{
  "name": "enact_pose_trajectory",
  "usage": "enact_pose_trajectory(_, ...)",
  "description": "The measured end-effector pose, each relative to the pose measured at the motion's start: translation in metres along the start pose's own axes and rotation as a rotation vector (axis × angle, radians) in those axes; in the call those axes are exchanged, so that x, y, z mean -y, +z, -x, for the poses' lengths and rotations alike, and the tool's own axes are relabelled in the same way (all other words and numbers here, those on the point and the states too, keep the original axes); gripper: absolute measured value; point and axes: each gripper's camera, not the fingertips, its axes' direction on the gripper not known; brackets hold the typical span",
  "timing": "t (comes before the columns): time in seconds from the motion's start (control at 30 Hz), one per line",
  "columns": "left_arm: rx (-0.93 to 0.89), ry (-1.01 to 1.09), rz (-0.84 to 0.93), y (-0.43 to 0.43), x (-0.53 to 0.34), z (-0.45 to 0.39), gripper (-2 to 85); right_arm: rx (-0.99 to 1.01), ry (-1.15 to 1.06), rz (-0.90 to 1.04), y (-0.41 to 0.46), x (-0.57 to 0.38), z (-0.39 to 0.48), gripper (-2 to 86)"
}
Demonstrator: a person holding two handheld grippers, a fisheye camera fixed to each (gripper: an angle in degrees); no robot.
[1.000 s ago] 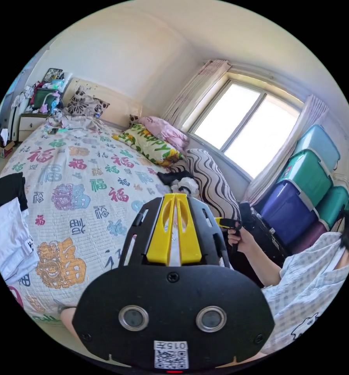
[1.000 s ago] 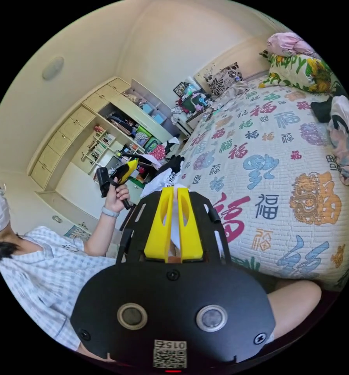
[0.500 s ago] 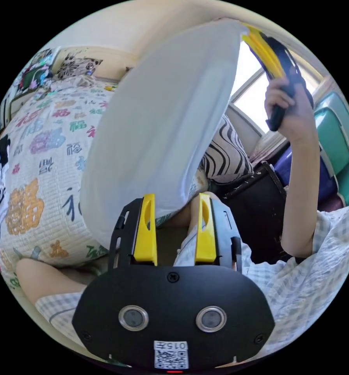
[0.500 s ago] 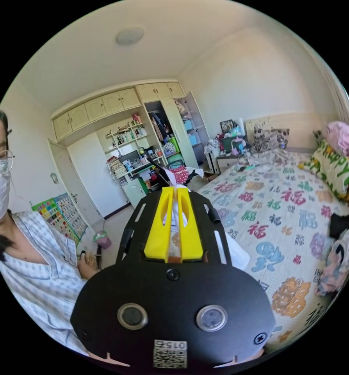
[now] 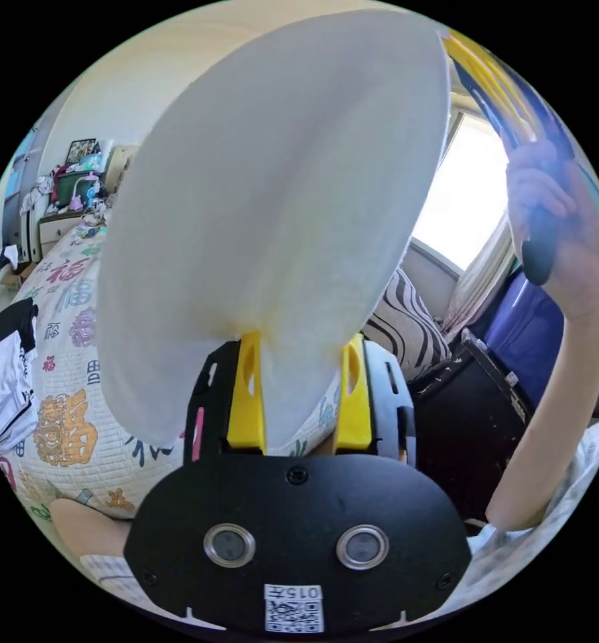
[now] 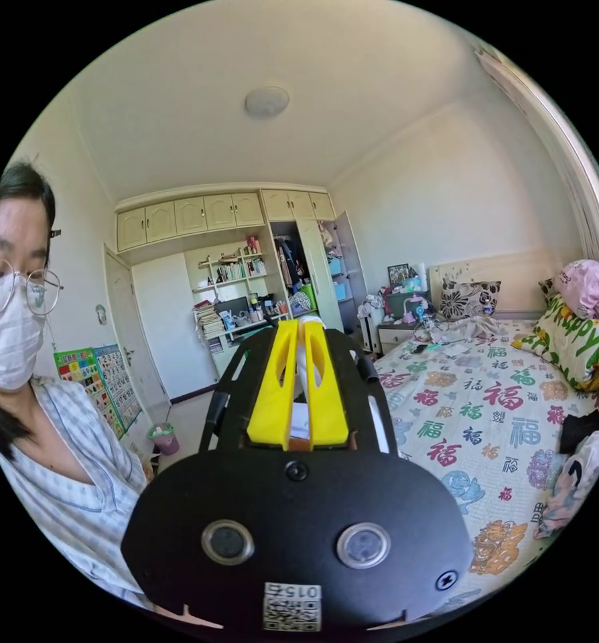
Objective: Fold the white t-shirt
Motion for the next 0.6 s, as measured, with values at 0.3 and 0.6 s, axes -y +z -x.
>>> enact_pose_trajectory(0.3,0.041,0.011,0.010,-0.060,-0.024,0.046,-0.6,-0.165,0.079,0.037,-0.078,-0.023,-0.011,0.3)
enact_pose_trajectory(0.6,0.225,0.401,0.022,-0.107,0.020,-0.028,-0.5,-0.167,0.128,-0.006,-0.143,-0.037,-0.002,0.2)
